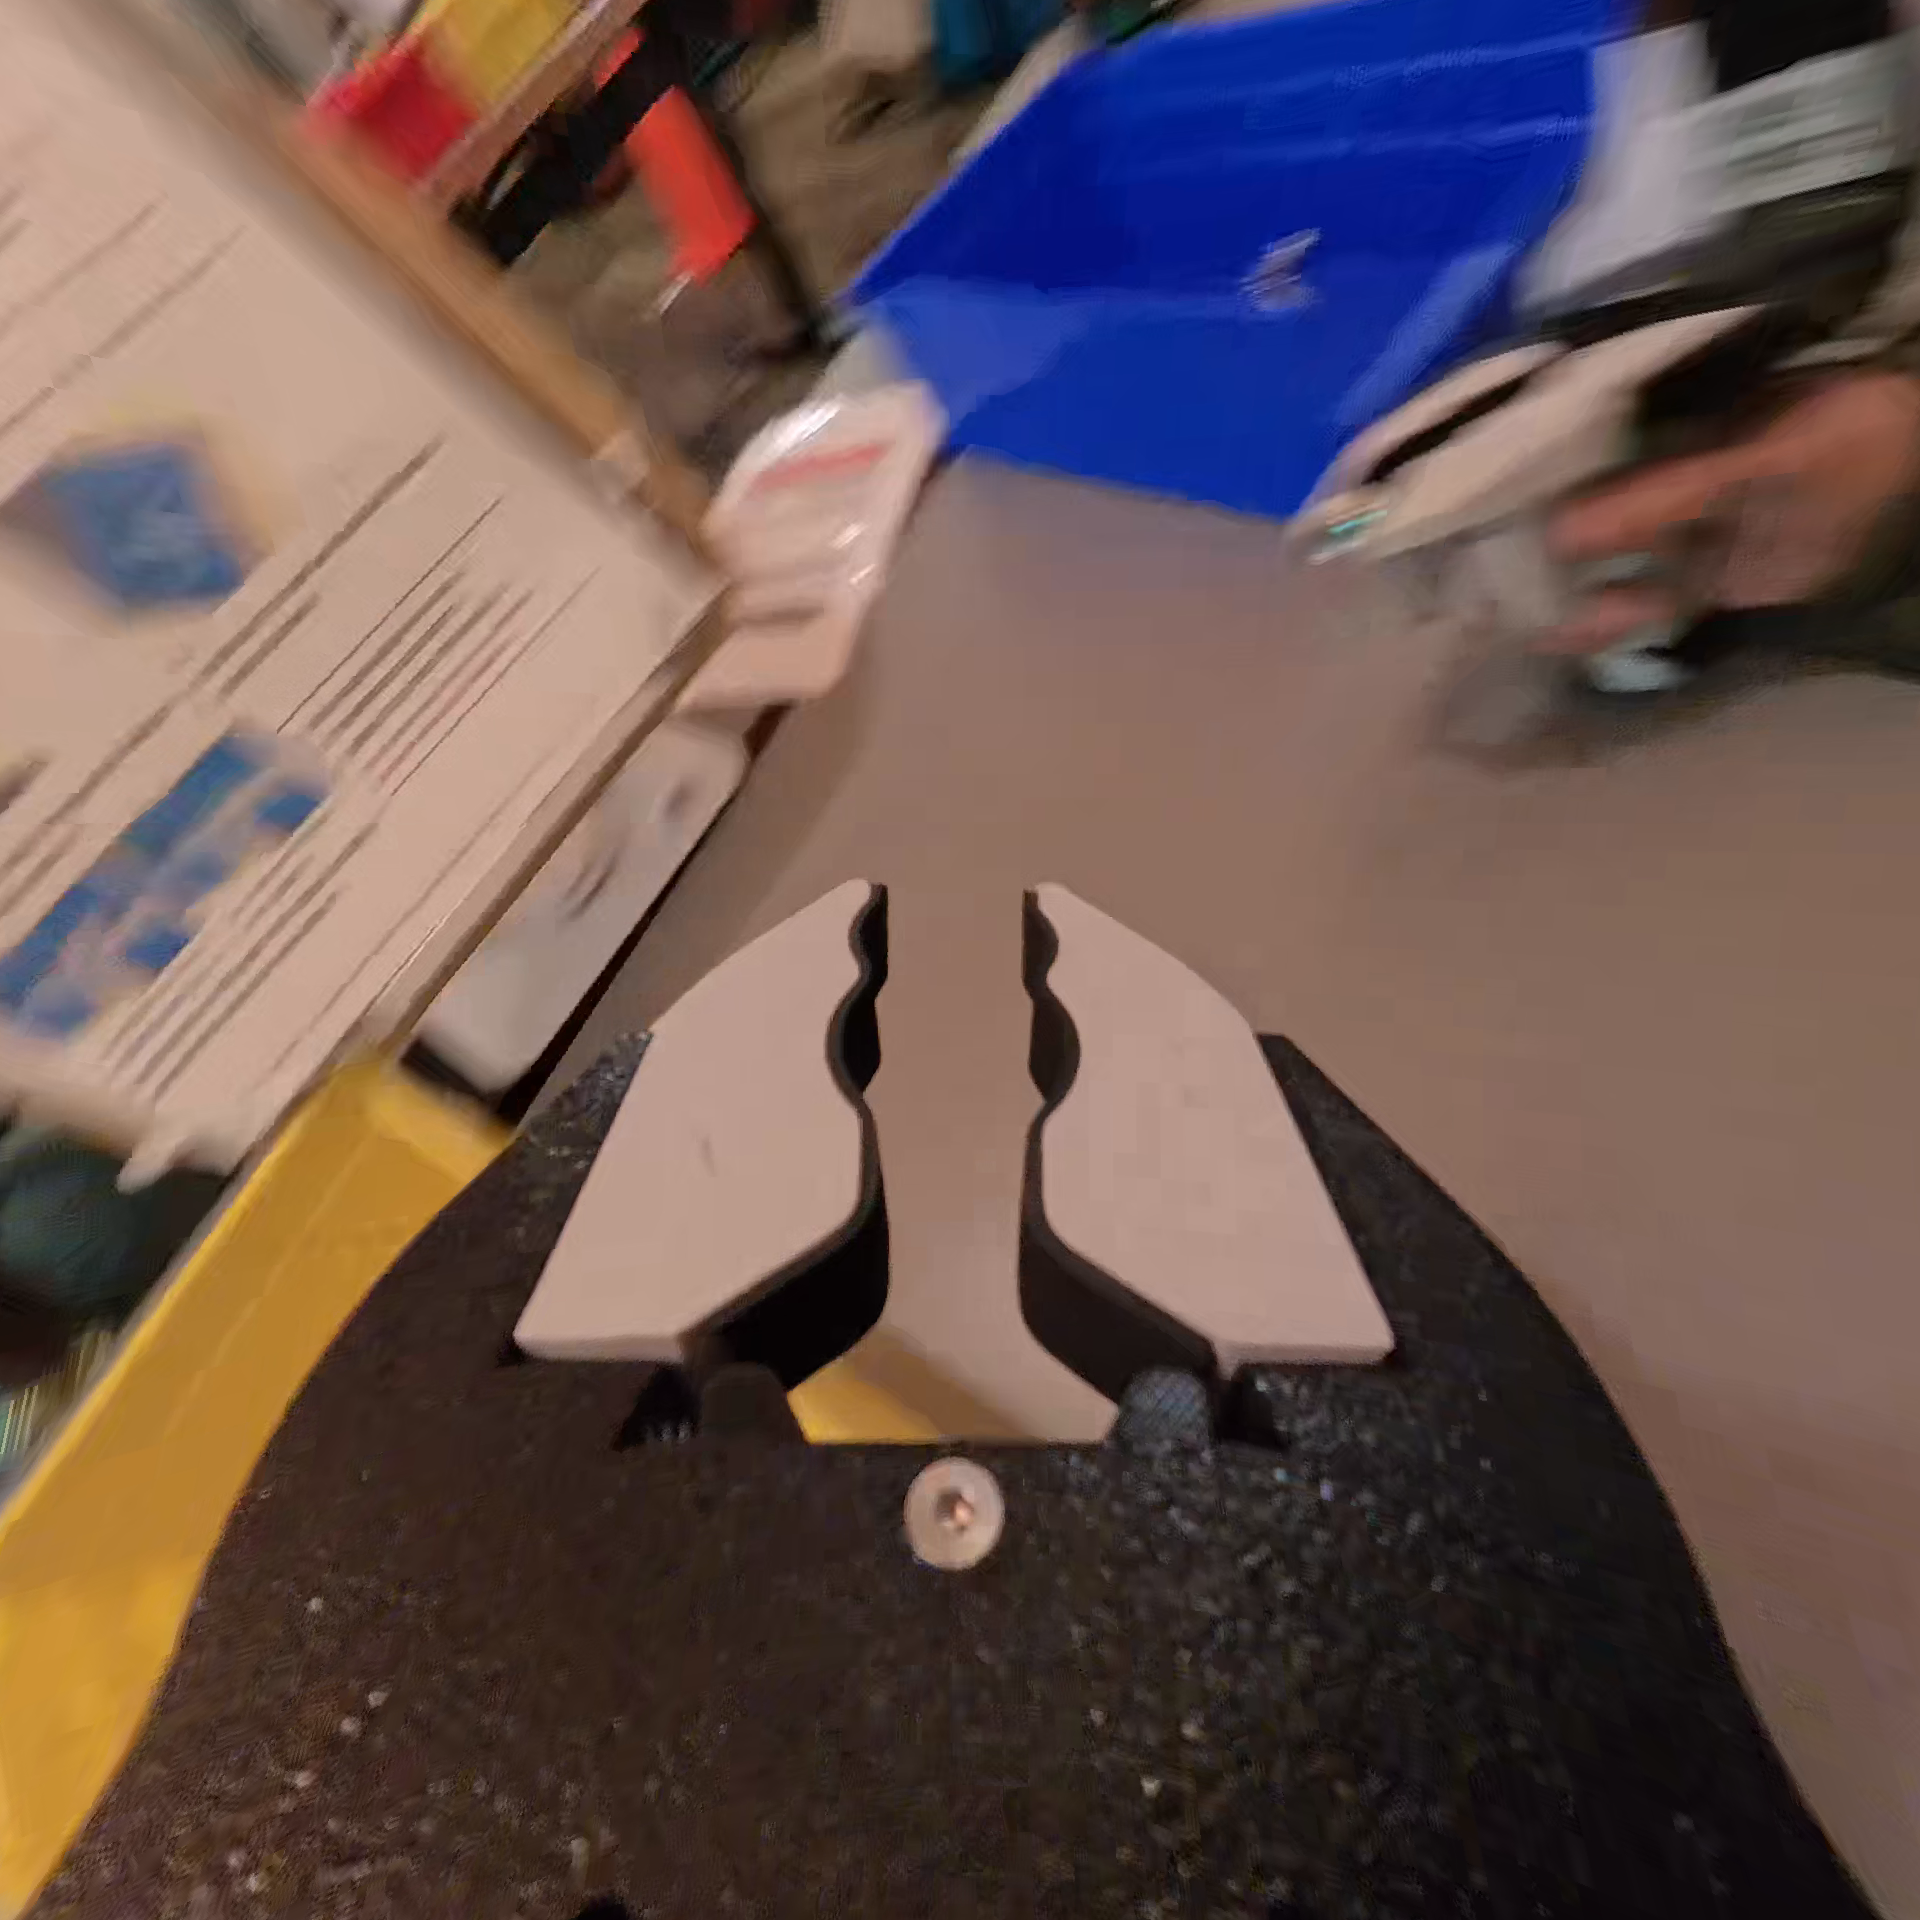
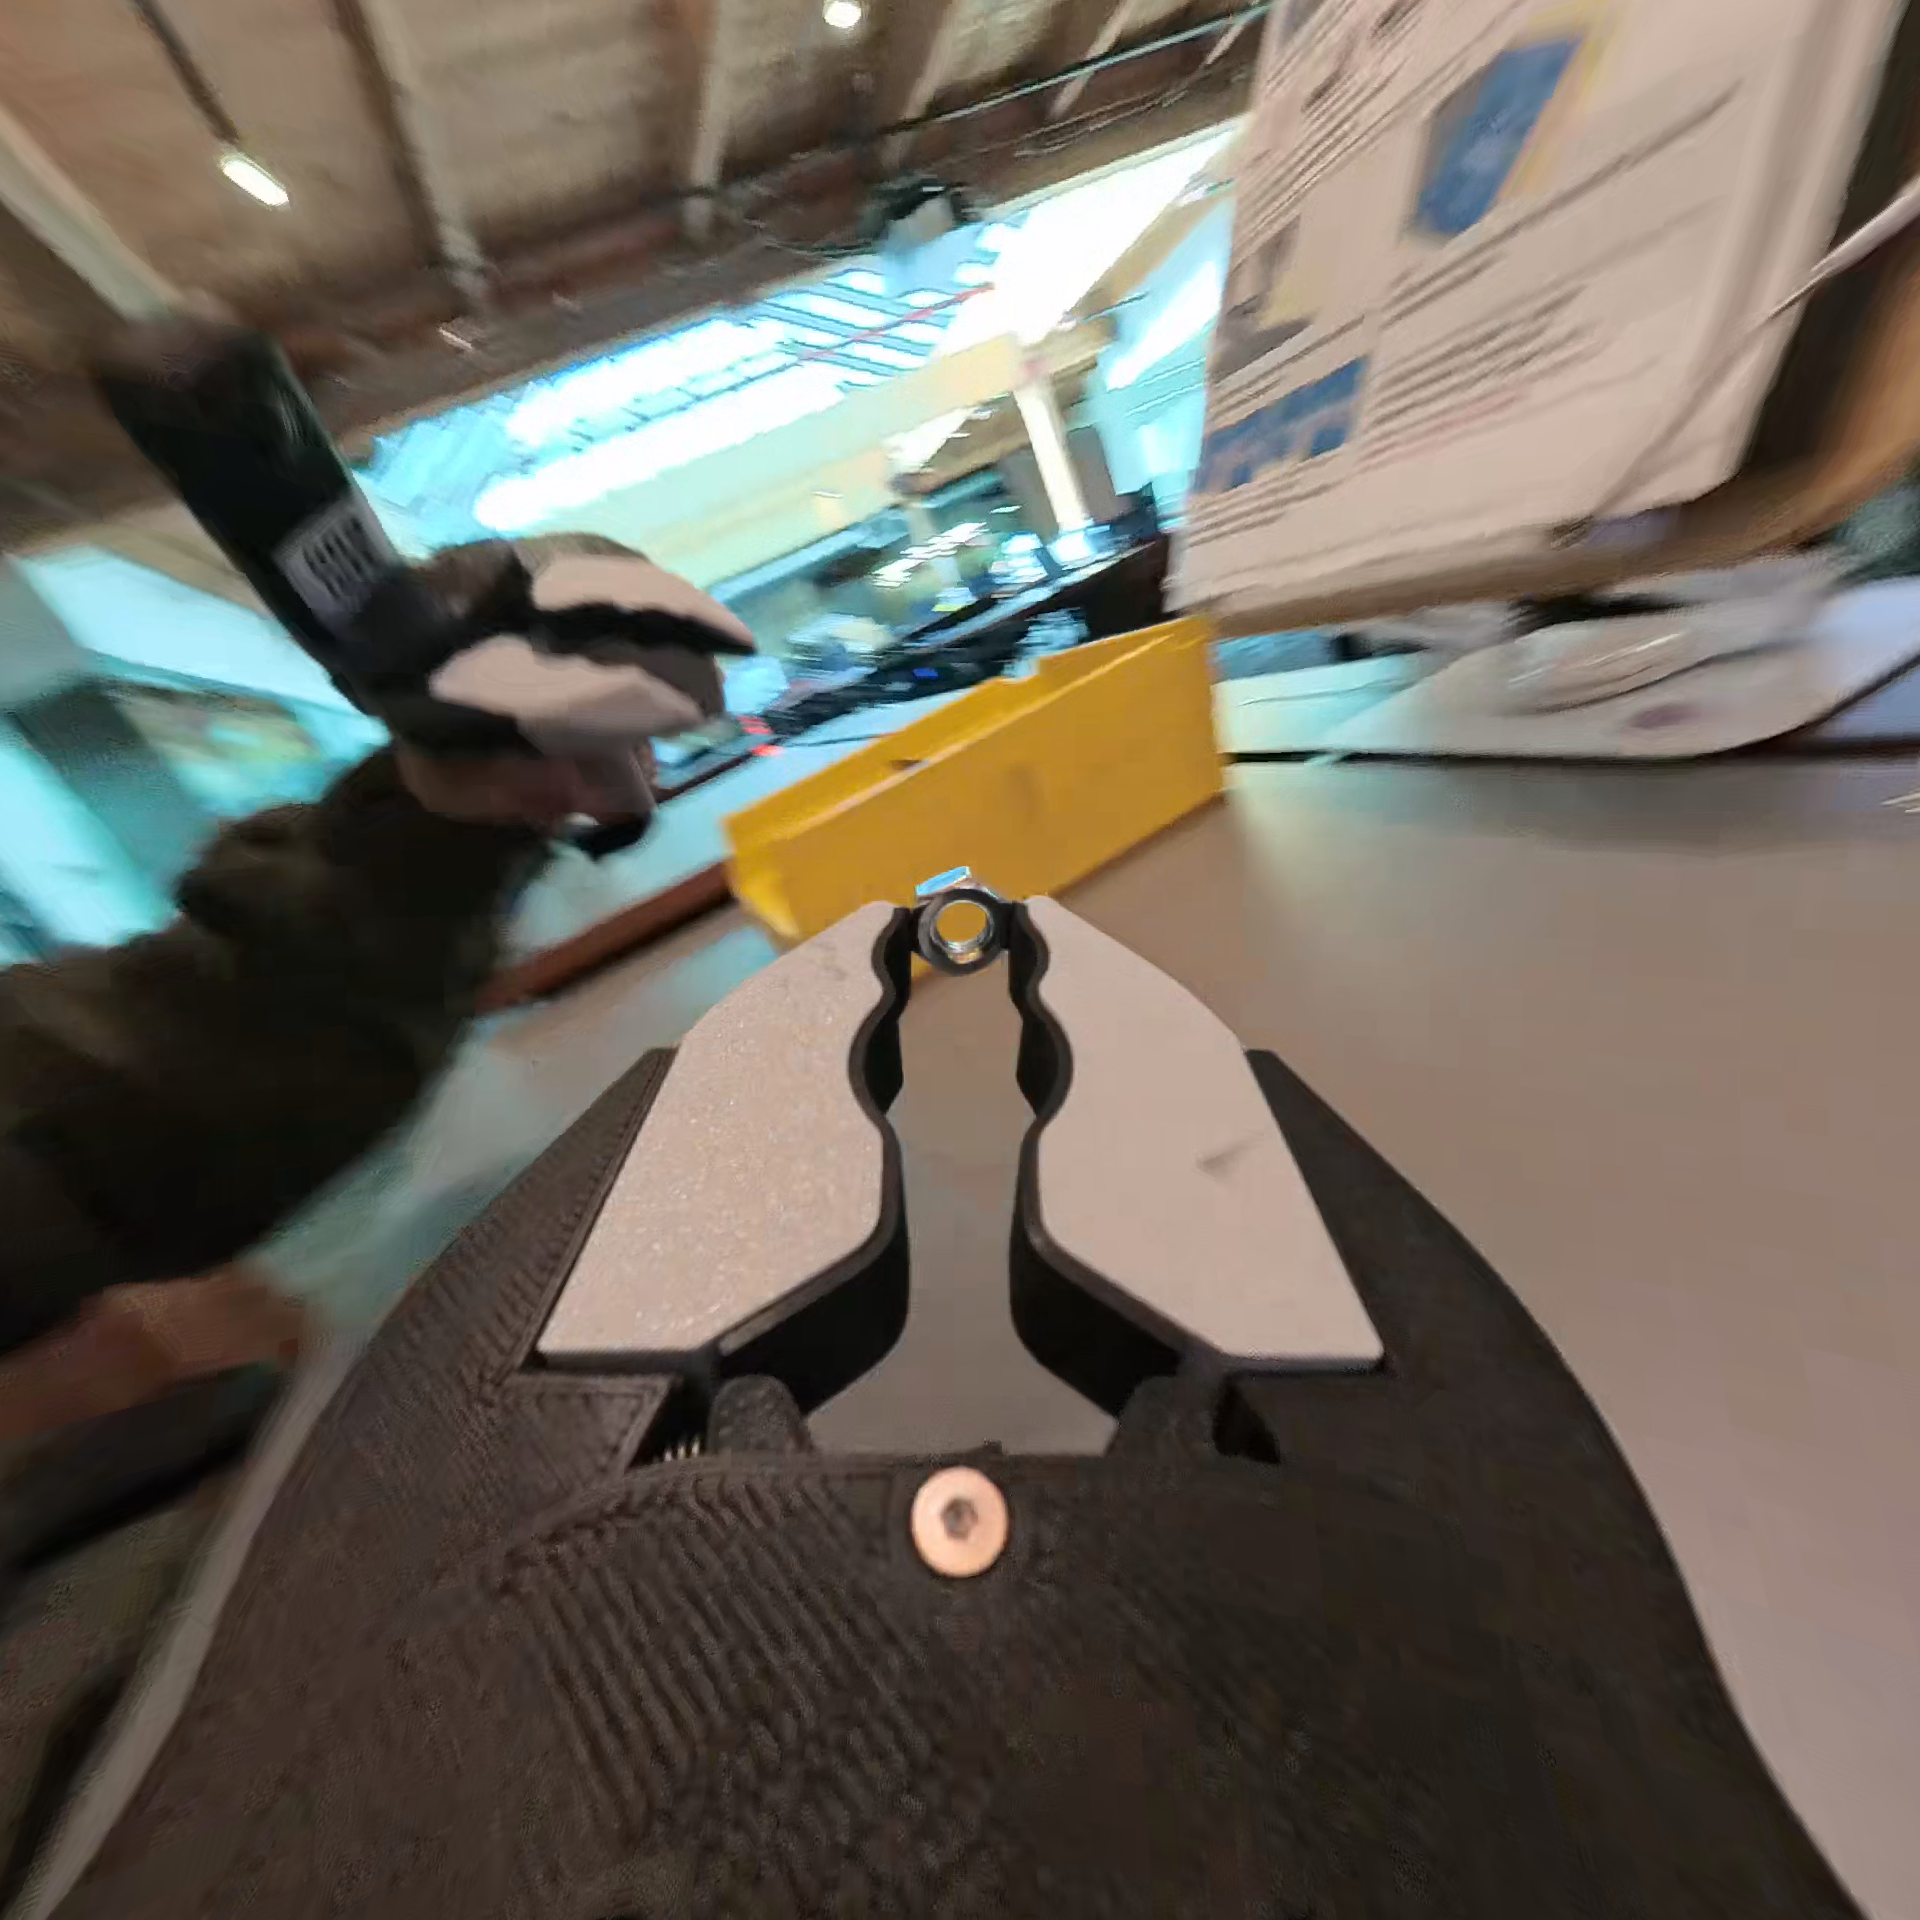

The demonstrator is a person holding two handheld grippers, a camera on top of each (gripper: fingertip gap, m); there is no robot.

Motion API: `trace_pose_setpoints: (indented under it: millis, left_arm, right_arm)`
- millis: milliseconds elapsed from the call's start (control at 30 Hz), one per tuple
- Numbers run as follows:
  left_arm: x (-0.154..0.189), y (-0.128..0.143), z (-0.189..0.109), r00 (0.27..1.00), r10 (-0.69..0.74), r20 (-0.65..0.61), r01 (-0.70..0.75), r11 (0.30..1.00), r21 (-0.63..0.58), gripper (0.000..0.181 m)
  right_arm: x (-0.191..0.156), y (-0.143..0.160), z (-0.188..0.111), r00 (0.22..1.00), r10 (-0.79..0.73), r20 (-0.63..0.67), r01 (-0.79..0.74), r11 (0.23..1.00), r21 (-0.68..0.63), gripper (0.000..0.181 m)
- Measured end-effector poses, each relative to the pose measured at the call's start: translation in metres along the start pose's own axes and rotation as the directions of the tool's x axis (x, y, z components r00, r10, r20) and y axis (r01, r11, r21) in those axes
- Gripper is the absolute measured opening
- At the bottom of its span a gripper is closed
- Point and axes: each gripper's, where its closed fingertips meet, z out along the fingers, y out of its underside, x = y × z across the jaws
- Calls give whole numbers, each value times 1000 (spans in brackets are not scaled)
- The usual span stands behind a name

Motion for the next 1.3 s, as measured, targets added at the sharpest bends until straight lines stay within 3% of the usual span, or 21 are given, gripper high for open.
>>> trace_pose_setpoints:
  millis: [100, 167, 267, 367, 433, 500, 633, 700, 900, 967, 1033, 1167, 1233, 1300]
  left_arm:
    - [-94, 61, -15, 960, -193, 201, 242, 937, -254, 24]
    - [-141, 113, -21, 867, -367, 337, 486, 767, -418, 27]
    - [-193, 171, -14, 622, -609, 492, 783, 467, -412, 19]
    - [-222, 217, -2, 376, -720, 584, 916, 193, -352, 16]
    - [-221, 238, 7, 270, -739, 617, 927, 27, -373, 21]
    - [-220, 256, 14, 207, -711, 672, 924, -83, -372, 21]
    - [-225, 276, 24, 102, -644, 758, 941, -184, -283, 13]
    - [-230, 278, 31, 40, -633, 774, 956, -200, -213, 12]
    - [-233, 285, 28, 10, -577, 817, 965, -209, -159, 3]
    - [-230, 284, 27, -19, -581, 814, 961, -234, -145, 8]
    - [-226, 284, 26, -40, -581, 813, 958, -254, -134, 24]
    - [-221, 286, 24, -116, -568, 815, 957, -284, -62, 27]
    - [-220, 286, 21, -97, -558, 824, 956, -281, -78, 27]
    - [-221, 285, 17, 21, -551, 834, 958, -229, -175, 29]
  right_arm:
    - [21, -7, -10, 983, -119, -141, 118, 993, -19, 18]
    - [29, -6, -12, 968, -154, -198, 149, 988, -41, 18]
    - [27, -7, -10, 956, -211, -205, 206, 977, -46, 18]
    - [25, -4, -7, 951, -239, -196, 229, 971, -71, 18]
    - [23, -3, -6, 949, -251, -190, 240, 968, -77, 18]
    - [21, -2, -5, 951, -256, -174, 245, 966, -80, 18]
    - [23, -4, -6, 961, -224, -164, 216, 974, -64, 18]
    - [23, -4, -7, 964, -211, -161, 204, 977, -57, 18]
    - [22, -4, -6, 966, -211, -147, 203, 977, -63, 18]
    - [21, -3, -6, 968, -209, -140, 202, 977, -67, 18]
    - [21, -3, -6, 968, -209, -138, 202, 977, -67, 18]
    - [20, -2, -5, 969, -210, -133, 202, 977, -70, 18]
    - [20, -2, -5, 967, -217, -131, 209, 975, -70, 18]
    - [19, -1, -4, 967, -223, -125, 215, 973, -79, 18]
